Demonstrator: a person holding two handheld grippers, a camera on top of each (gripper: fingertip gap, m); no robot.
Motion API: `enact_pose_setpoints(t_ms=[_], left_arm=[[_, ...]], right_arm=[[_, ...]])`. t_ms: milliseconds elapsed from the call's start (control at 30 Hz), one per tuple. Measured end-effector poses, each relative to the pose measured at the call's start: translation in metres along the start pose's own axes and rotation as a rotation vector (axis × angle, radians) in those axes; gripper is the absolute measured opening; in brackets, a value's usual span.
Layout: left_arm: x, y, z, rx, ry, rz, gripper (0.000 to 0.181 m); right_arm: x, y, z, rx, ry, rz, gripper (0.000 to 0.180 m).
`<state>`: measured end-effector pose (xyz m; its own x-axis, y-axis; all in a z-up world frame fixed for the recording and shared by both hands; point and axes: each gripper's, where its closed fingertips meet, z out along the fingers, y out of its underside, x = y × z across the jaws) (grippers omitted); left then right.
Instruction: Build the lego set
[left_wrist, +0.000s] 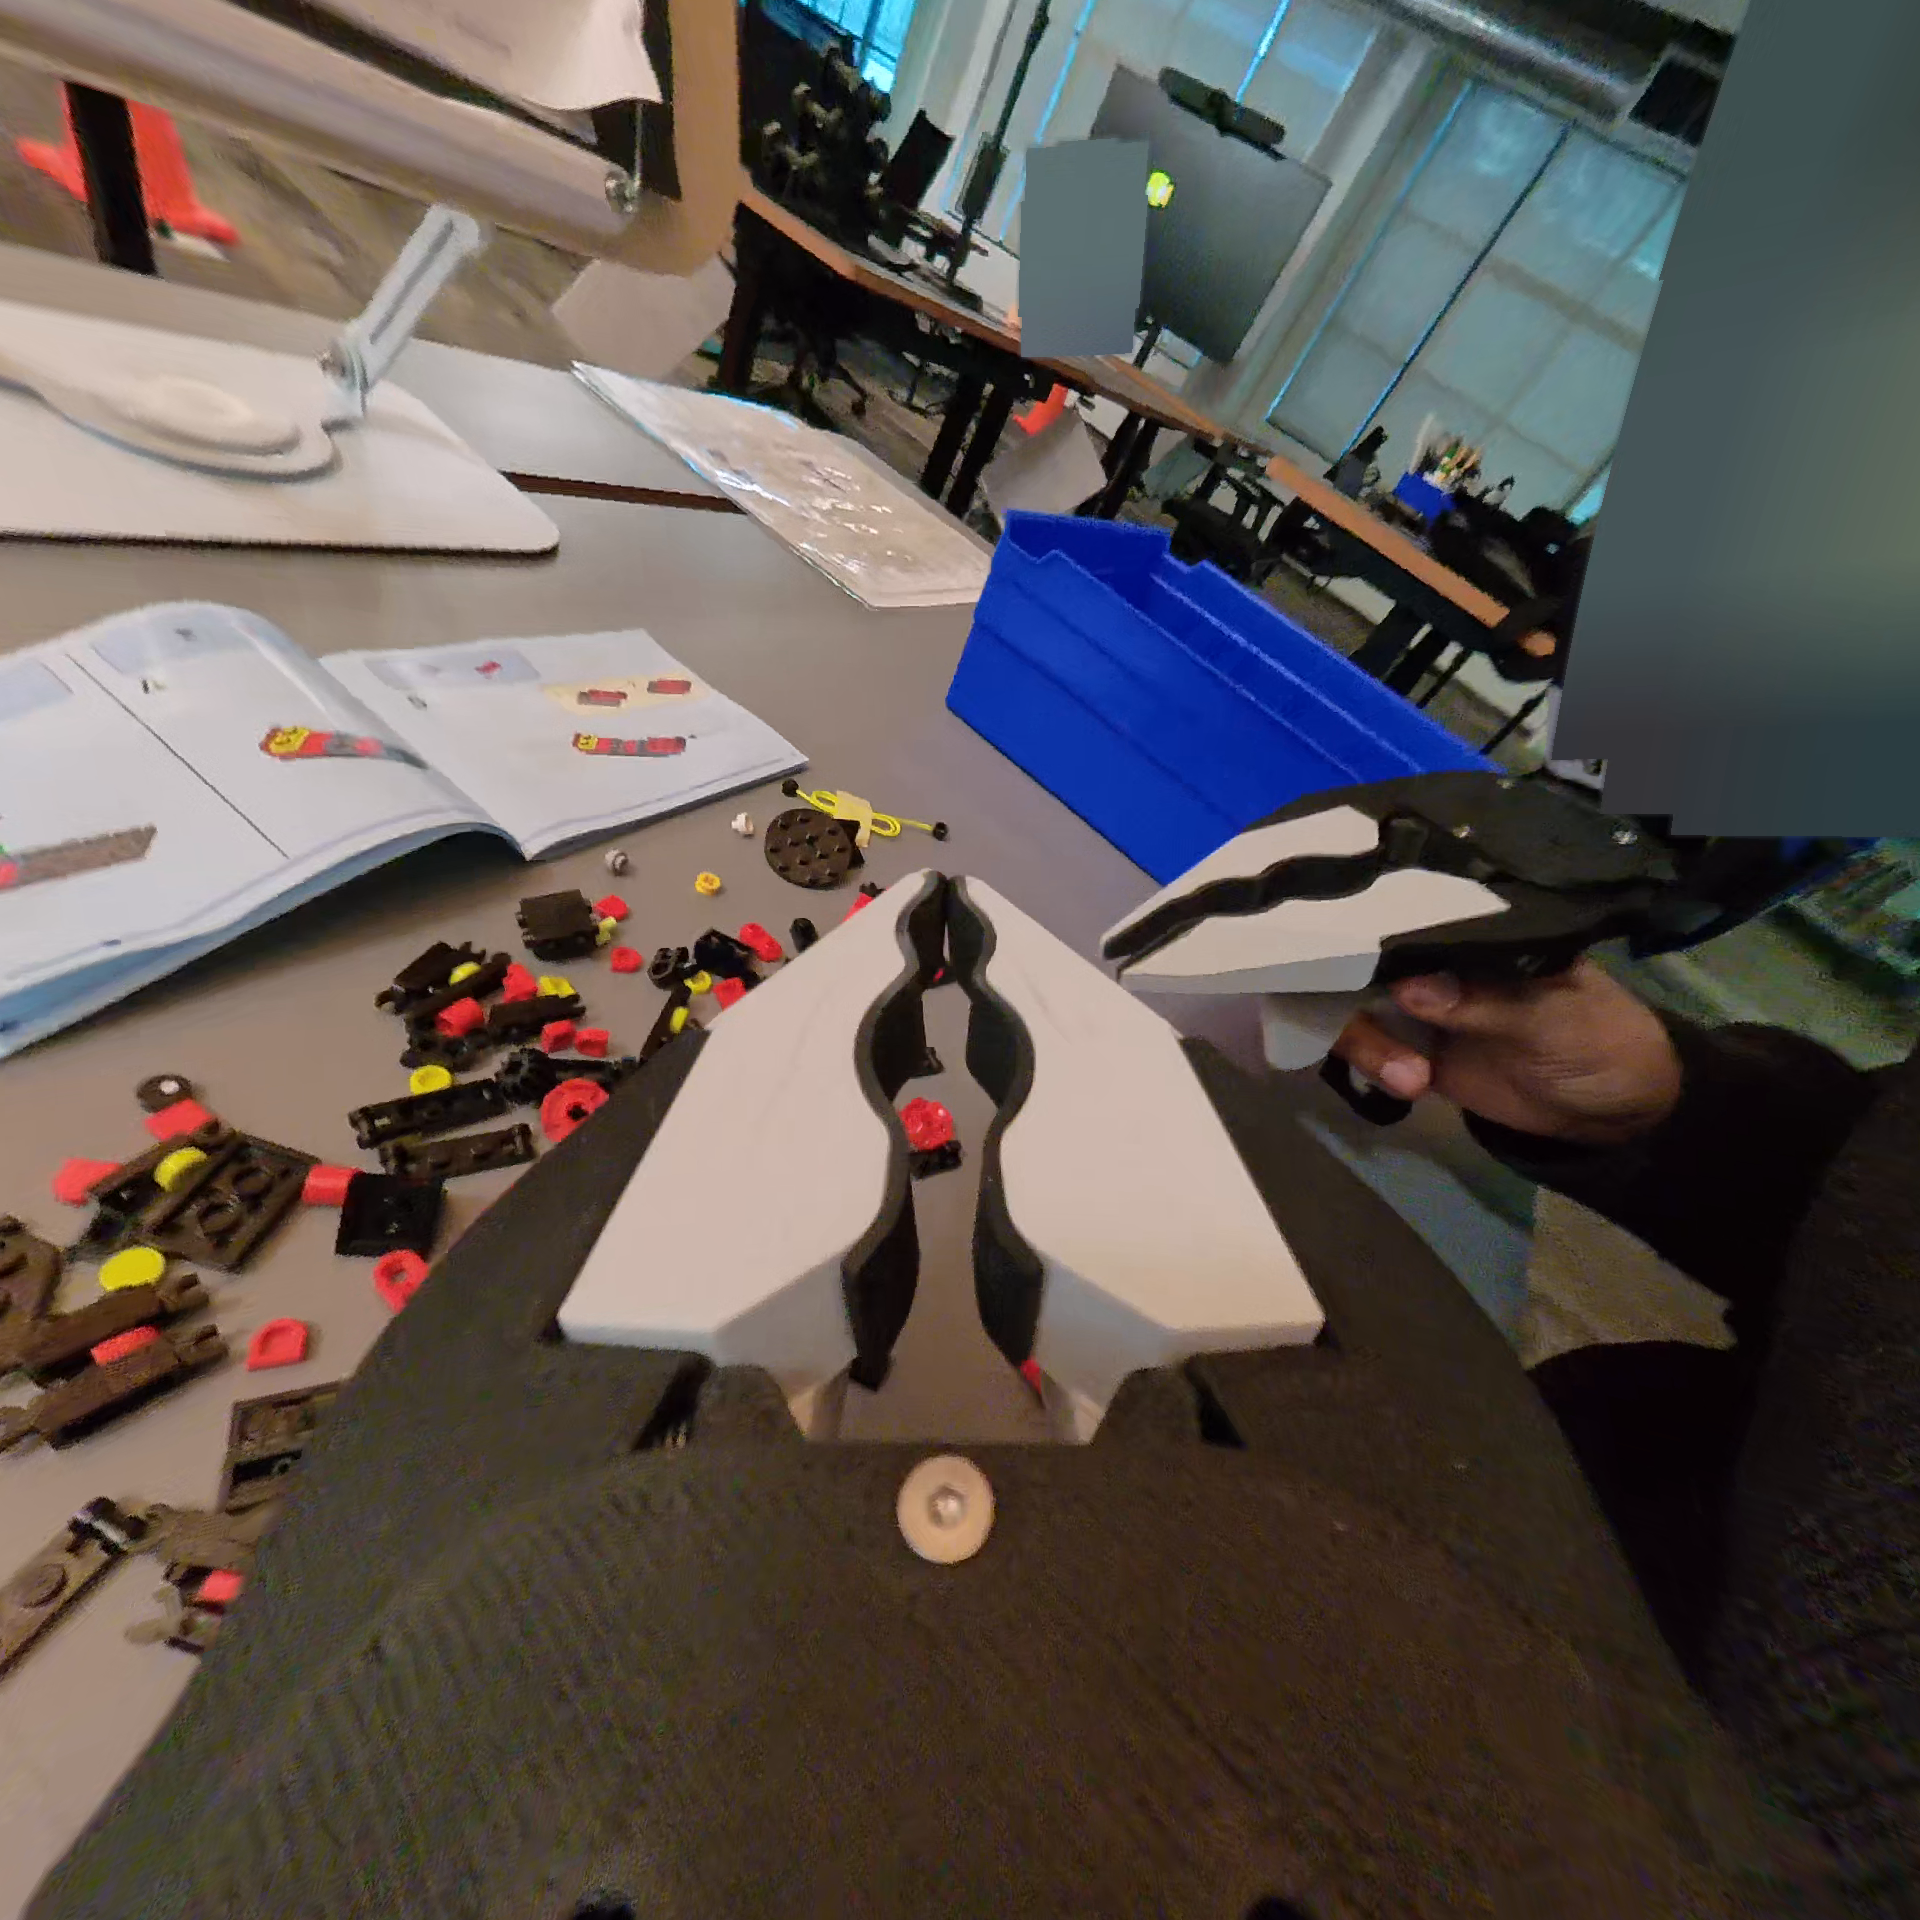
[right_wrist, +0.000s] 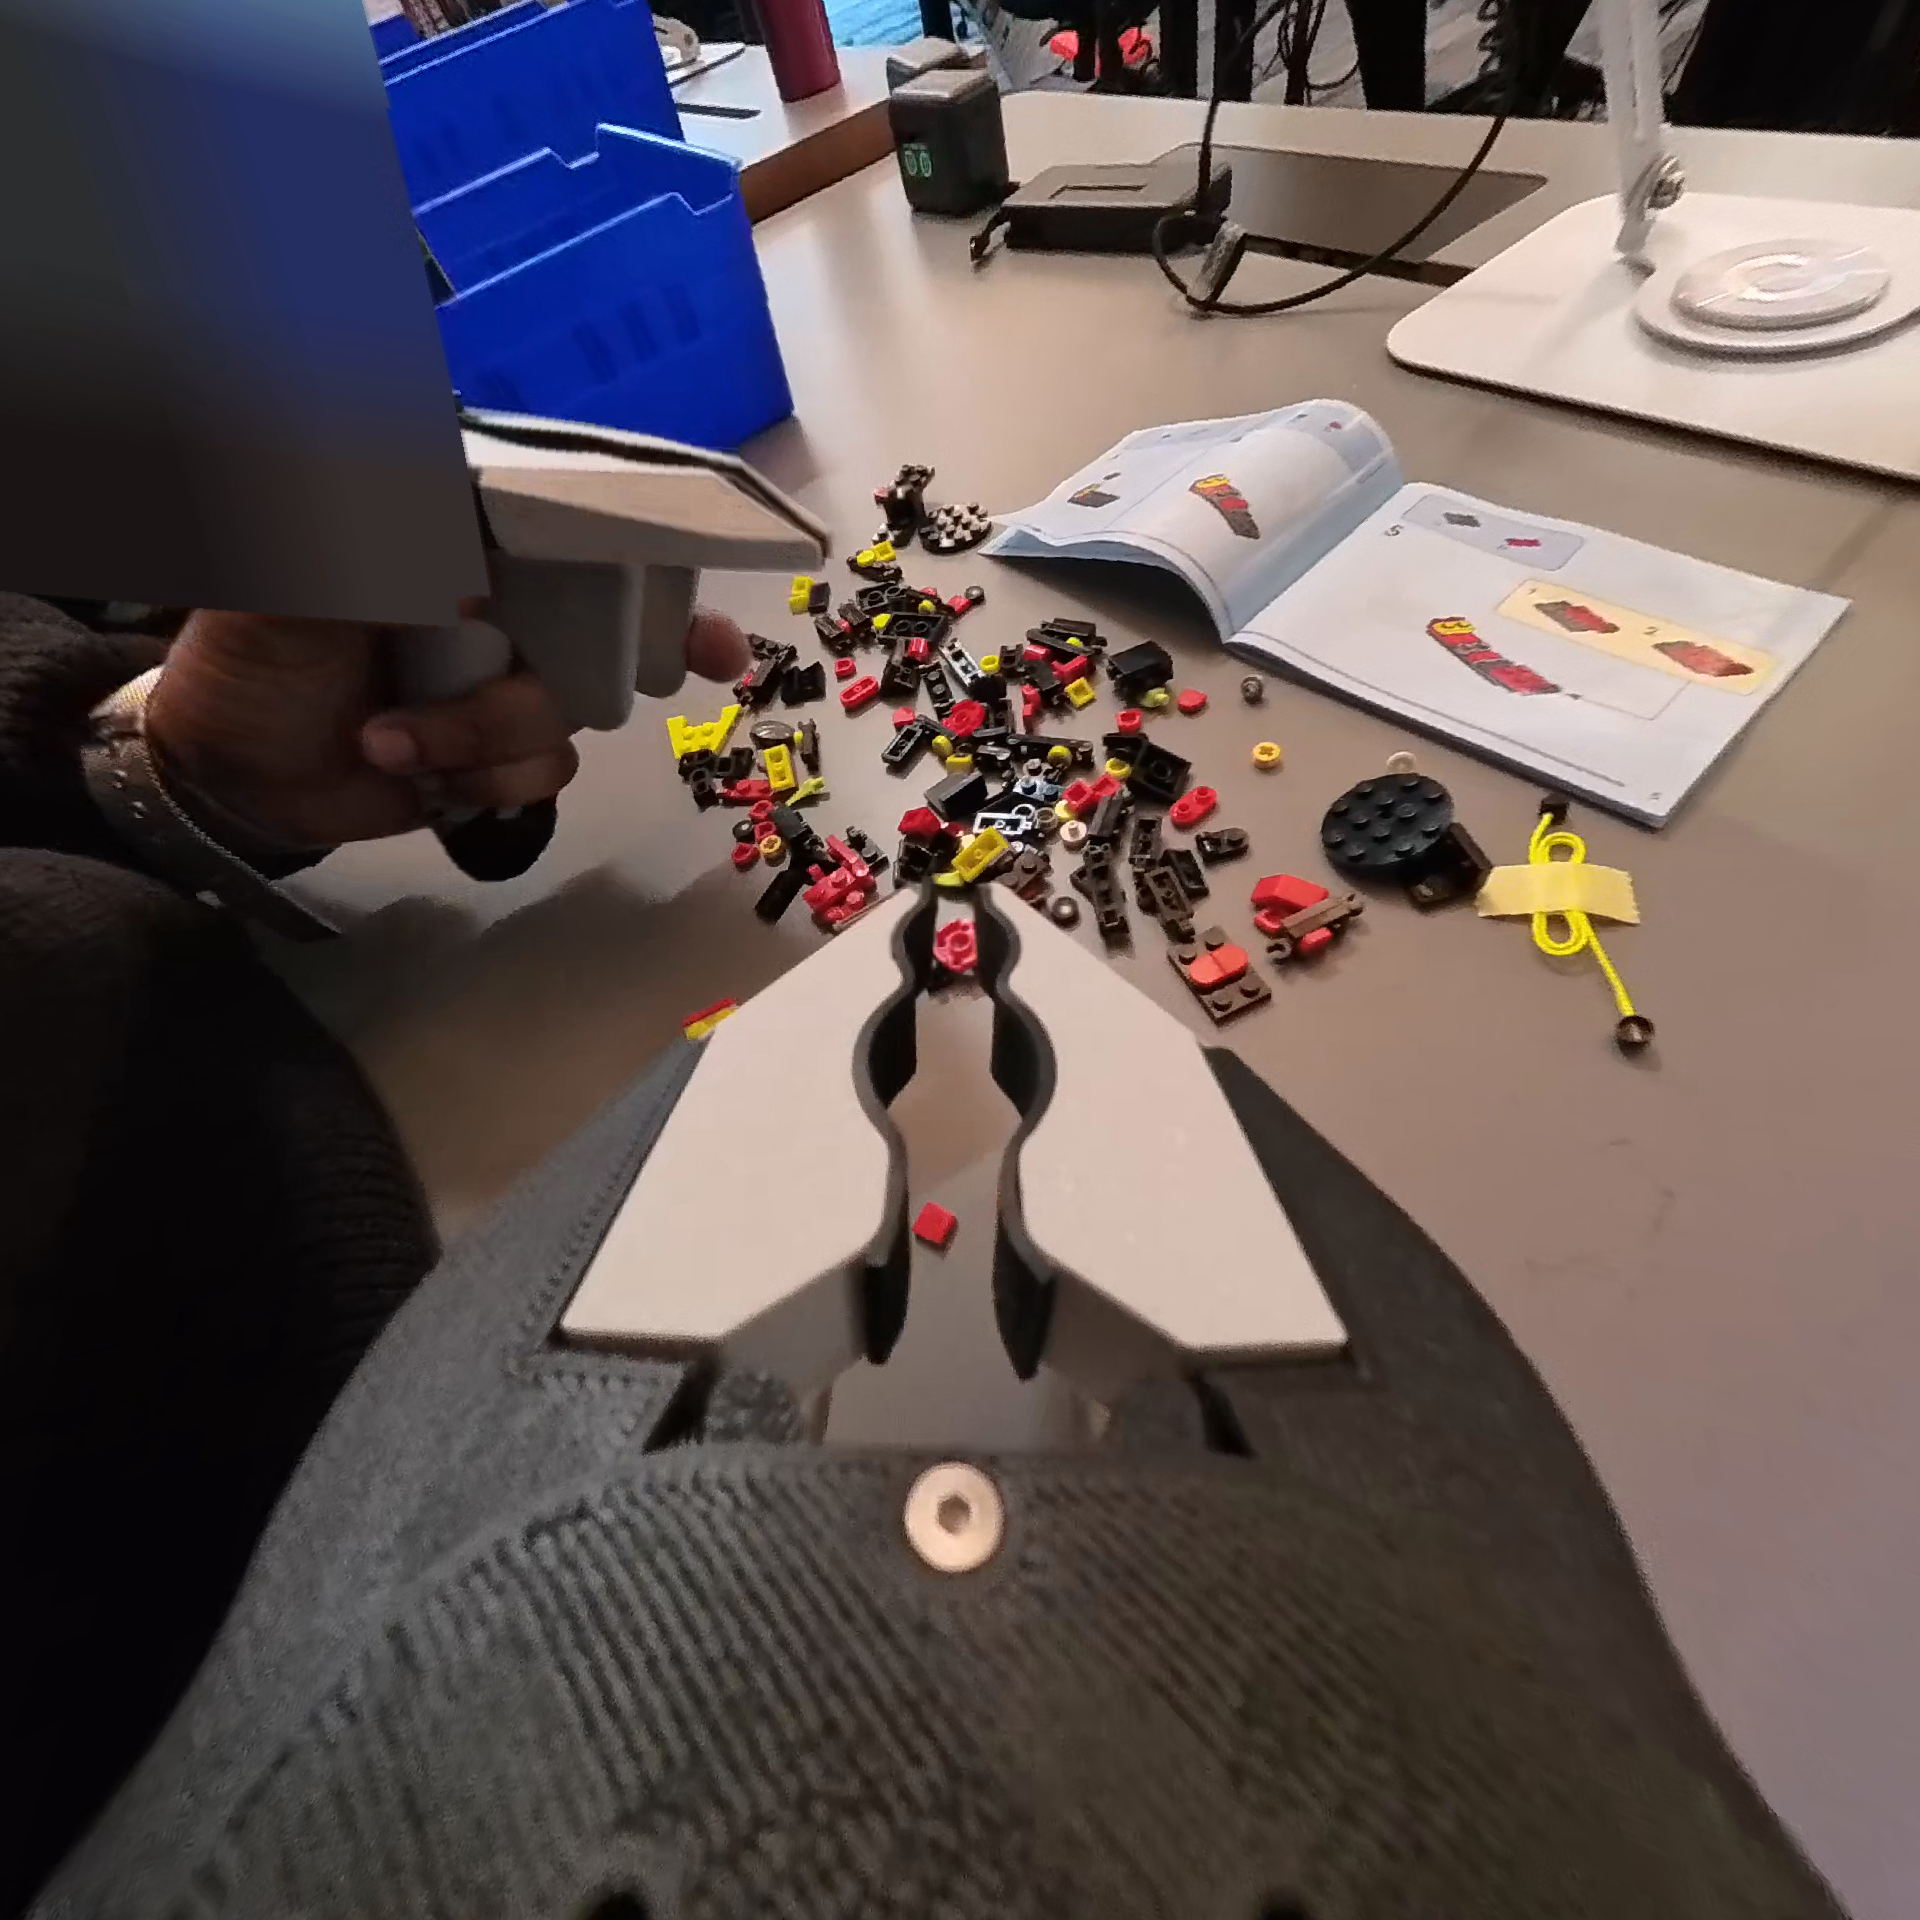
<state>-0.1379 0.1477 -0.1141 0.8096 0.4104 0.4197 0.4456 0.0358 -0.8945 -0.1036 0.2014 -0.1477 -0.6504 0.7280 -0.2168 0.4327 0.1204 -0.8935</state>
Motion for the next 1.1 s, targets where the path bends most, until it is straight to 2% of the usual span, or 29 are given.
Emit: enact_pose_setpoints(t_ms=[133, 433, 667, 1000, 1100], left_arm=[[0.006, 0.009, 0.005, -0.034, 0.013, 0.065, 0.0], [0.006, 0.026, 0.011, -0.112, 0.018, 0.065, 0.0], [0.008, 0.027, 0.01, -0.124, 0.039, 0.01, 0.0], [0.028, 0.025, 0.005, -0.112, 0.079, 0.157, 0.0], [0.034, 0.025, 0.002, -0.107, 0.093, 0.146, 0.0]], right_arm=[[-0.004, -0.003, -0.003, 0.011, -0.01, -0.02, 0.004], [-0.008, 0.005, 0.0, -0.041, -0.035, -0.043, 0.005], [-0.012, 0.005, 0.0, -0.049, -0.03, -0.072, 0.006], [-0.031, -0.005, -0.005, 0.008, -0.067, -0.083, 0.006], [-0.032, -0.004, -0.01, 0.008, -0.046, -0.108, 0.006]])
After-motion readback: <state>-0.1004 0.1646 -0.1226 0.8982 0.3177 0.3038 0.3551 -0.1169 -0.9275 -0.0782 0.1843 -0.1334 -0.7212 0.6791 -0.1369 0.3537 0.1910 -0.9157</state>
